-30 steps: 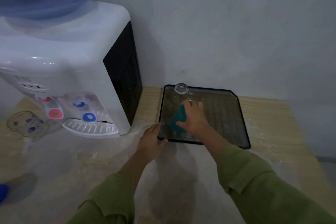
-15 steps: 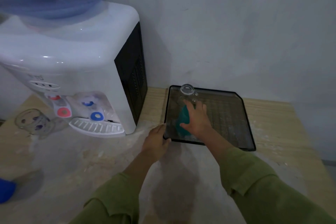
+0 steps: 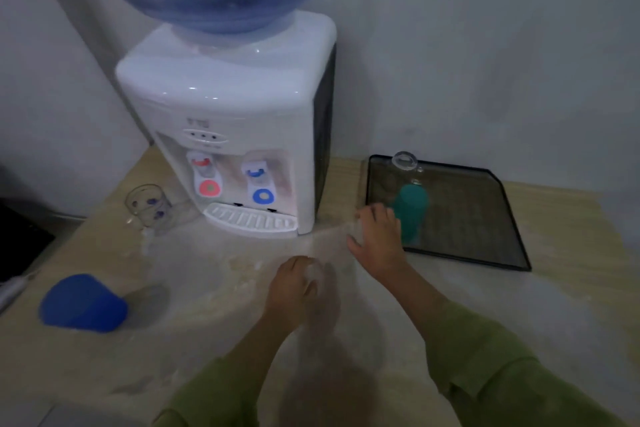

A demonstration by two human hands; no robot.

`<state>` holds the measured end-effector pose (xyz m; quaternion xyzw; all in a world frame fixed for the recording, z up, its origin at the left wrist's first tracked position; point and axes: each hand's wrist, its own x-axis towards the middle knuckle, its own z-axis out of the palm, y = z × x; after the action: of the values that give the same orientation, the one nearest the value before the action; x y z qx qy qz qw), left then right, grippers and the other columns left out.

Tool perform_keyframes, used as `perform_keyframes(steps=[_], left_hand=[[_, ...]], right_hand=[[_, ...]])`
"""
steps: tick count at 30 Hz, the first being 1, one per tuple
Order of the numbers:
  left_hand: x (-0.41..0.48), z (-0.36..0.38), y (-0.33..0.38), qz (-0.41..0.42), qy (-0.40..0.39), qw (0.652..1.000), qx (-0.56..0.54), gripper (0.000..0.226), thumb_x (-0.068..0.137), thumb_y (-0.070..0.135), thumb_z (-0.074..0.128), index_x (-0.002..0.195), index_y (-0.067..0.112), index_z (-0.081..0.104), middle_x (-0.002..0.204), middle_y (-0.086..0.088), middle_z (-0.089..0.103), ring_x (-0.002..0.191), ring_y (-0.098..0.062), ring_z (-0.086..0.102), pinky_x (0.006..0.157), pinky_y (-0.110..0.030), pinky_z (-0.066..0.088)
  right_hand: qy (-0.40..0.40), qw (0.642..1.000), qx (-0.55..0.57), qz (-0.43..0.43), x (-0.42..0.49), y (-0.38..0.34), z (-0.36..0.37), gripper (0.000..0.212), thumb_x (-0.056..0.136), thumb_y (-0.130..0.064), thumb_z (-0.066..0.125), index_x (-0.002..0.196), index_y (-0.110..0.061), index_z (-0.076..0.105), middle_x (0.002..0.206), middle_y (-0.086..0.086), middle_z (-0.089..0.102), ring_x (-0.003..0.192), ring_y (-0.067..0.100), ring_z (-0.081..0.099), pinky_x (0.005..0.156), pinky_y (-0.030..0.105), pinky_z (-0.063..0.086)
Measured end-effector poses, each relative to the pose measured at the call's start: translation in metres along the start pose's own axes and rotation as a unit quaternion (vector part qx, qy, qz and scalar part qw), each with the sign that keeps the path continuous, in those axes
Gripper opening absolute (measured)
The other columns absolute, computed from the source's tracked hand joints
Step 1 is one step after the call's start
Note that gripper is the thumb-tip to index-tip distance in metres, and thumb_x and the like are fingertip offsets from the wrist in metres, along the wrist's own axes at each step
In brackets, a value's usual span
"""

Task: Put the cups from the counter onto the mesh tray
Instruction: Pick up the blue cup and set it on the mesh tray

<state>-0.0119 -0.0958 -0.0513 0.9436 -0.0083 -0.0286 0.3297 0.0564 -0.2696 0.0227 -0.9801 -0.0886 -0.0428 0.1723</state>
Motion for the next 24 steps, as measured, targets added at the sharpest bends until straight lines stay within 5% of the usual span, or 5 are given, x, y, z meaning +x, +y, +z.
perform_keyframes(steps=[5,10,17,24], left_hand=[[-0.051,-0.036,-0.051,-0.018,0.045,0.999,0.016,0.049,0.077,0.035,0.037,0.115,0.013,0.059,0.118,-0.009,0.062,0.111,-0.018,0.047,0.097,-0.021,0.033],[-0.083,-0.091,-0.098,-0.024,0.098,0.992,0.070,0.039,0.081,0.033,0.044,0.115,0.018,0.058,0.116,-0.005,0.063,0.109,-0.022,0.057,0.096,-0.031,0.045],[-0.103,-0.161,-0.138,0.021,0.179,0.969,0.167,0.035,0.080,0.018,0.061,0.115,0.019,0.058,0.118,-0.005,0.063,0.116,-0.022,0.053,0.098,-0.034,0.039],[-0.105,-0.205,-0.164,-0.153,0.182,0.946,0.221,0.060,0.079,0.039,0.065,0.133,0.022,0.045,0.146,-0.010,0.040,0.140,-0.033,0.027,0.114,-0.058,0.015]], right_hand=[[-0.123,0.992,0.005,-0.021,-0.022,-0.054,0.044,0.044,0.081,-0.033,0.059,0.120,-0.017,0.048,0.124,0.008,0.050,0.116,0.028,0.045,0.097,0.039,0.037],[-0.233,0.972,0.015,-0.031,-0.037,-0.106,0.080,0.059,0.078,-0.037,0.061,0.131,-0.021,0.041,0.137,0.009,0.041,0.128,0.032,0.038,0.105,0.043,0.037],[-0.301,0.954,0.017,-0.005,-0.054,-0.135,0.105,0.067,0.075,-0.041,0.057,0.136,-0.032,0.031,0.153,0.013,0.011,0.142,0.037,0.008,0.113,0.053,0.015],[-0.311,0.950,0.009,0.006,-0.054,-0.134,0.106,0.069,0.082,-0.046,0.055,0.141,-0.033,0.023,0.159,0.012,-0.003,0.146,0.035,-0.004,0.117,0.053,0.008]])
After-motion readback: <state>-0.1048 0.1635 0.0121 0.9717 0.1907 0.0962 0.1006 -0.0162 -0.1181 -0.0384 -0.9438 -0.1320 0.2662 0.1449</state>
